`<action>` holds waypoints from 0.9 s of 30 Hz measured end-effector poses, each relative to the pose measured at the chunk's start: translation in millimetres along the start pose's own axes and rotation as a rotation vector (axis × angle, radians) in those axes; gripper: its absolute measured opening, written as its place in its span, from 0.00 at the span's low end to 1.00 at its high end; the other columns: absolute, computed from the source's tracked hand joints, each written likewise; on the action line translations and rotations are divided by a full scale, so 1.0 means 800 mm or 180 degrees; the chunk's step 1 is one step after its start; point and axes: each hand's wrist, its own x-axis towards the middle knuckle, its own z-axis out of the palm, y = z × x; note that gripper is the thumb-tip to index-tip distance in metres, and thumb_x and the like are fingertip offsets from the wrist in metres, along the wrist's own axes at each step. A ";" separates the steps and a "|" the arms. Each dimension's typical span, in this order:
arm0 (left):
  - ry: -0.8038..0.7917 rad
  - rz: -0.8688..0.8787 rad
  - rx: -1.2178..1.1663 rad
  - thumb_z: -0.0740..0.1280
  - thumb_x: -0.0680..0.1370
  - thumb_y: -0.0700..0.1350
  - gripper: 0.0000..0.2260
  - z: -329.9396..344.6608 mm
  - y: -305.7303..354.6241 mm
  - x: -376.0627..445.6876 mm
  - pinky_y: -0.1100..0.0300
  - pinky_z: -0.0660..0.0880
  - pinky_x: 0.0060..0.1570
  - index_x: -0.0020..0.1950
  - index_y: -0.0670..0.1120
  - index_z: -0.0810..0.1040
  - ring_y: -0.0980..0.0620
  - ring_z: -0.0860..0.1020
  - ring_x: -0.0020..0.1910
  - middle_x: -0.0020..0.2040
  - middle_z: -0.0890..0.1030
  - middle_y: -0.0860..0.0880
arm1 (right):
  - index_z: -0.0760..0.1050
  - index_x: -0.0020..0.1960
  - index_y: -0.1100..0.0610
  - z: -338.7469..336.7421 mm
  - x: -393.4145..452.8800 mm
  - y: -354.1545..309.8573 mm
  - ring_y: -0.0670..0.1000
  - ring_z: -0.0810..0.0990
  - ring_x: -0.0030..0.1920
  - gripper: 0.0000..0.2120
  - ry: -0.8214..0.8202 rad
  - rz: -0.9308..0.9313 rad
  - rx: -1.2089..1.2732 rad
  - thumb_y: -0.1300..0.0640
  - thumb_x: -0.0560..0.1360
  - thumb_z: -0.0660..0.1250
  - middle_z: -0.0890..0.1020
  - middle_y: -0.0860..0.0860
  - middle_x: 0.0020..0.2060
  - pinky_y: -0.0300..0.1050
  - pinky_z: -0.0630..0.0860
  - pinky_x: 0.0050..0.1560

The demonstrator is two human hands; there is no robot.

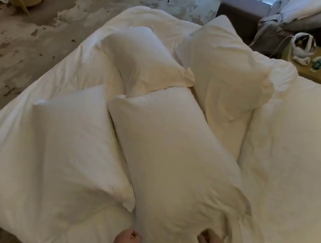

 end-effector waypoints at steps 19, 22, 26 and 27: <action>0.0562 -0.0284 -0.2401 0.77 0.69 0.63 0.45 -0.111 0.139 0.216 0.42 0.72 0.70 0.77 0.42 0.65 0.42 0.74 0.71 0.74 0.74 0.43 | 0.28 0.80 0.36 -0.021 0.209 -0.168 0.59 0.40 0.84 0.53 0.0635 -0.0439 -0.0693 0.14 0.67 0.47 0.37 0.52 0.84 0.75 0.54 0.76; 0.0545 -0.0172 -0.2462 0.78 0.64 0.67 0.55 -0.098 0.139 0.229 0.45 0.67 0.75 0.82 0.47 0.57 0.44 0.69 0.76 0.79 0.68 0.46 | 0.29 0.80 0.35 -0.022 0.220 -0.155 0.58 0.40 0.84 0.52 0.0680 -0.0516 -0.0622 0.14 0.67 0.48 0.38 0.51 0.84 0.74 0.54 0.77; 0.0702 -0.0095 -0.2442 0.77 0.61 0.71 0.62 -0.079 0.145 0.240 0.48 0.60 0.79 0.84 0.48 0.50 0.45 0.63 0.80 0.82 0.61 0.47 | 0.28 0.79 0.35 -0.022 0.226 -0.146 0.57 0.40 0.84 0.52 0.0731 -0.0516 -0.0567 0.14 0.67 0.48 0.38 0.51 0.84 0.73 0.53 0.77; 0.0749 -0.0127 -0.2456 0.77 0.60 0.71 0.62 -0.074 0.146 0.240 0.49 0.60 0.79 0.84 0.48 0.49 0.45 0.63 0.79 0.82 0.61 0.47 | 0.28 0.79 0.35 -0.022 0.225 -0.145 0.56 0.39 0.84 0.52 0.0736 -0.0511 -0.0542 0.15 0.67 0.48 0.38 0.50 0.84 0.73 0.53 0.77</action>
